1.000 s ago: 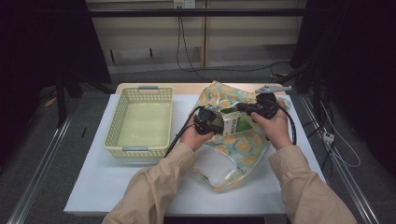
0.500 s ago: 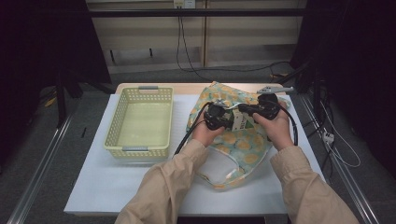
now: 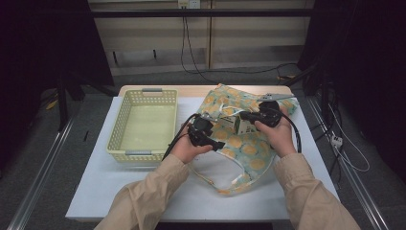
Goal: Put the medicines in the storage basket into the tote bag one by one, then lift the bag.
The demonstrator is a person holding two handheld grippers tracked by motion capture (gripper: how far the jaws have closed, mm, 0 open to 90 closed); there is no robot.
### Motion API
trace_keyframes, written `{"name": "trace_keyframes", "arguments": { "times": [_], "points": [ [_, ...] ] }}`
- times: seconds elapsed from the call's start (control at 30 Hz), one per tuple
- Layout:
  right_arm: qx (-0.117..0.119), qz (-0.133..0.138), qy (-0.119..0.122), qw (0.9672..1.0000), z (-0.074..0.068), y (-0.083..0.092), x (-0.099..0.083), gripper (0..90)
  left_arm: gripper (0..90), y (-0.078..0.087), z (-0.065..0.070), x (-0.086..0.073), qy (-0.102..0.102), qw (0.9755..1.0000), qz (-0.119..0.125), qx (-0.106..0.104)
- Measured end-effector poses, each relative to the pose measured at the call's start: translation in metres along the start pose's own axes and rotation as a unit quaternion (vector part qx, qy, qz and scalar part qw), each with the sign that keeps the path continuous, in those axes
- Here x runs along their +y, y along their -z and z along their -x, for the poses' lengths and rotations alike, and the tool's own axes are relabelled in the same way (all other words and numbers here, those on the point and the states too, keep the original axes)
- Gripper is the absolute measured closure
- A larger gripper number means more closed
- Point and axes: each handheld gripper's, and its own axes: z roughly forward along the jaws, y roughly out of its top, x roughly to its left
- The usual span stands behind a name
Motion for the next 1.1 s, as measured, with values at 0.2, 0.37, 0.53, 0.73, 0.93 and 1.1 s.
{"name": "trace_keyframes", "arguments": {
  "times": [0.2,0.37,0.53,0.73,0.93,1.1],
  "points": [
    [0.002,0.0,0.003,1.0,-0.002,0.001,0.0,90.0,22.1,-0.001,-0.005,-0.018,0.003,0.9997,-0.018,0.014],
    [0.002,0.003,0.0,1.0,-0.001,0.003,-0.002,90.0,21.2,0.0,-0.004,-0.023,-0.001,0.9994,-0.024,0.023],
    [0.005,0.001,0.001,1.0,-0.001,0.003,-0.004,90.0,23.0,-0.002,-0.005,-0.027,-0.007,0.9991,-0.025,0.035],
    [0.005,0.002,-0.002,1.0,0.0,0.004,-0.005,90.0,21.1,-0.007,-0.007,-0.028,0.001,0.9988,-0.03,0.038],
    [0.006,0.002,-0.003,1.0,0.0,0.003,-0.005,90.0,21.1,-0.018,-0.009,-0.029,-0.004,0.9978,-0.039,0.054],
    [0.007,0.002,-0.005,1.0,0.001,0.002,-0.005,90.0,22.5,-0.033,-0.008,-0.029,0.0,0.9976,-0.035,0.059]
  ]
}}
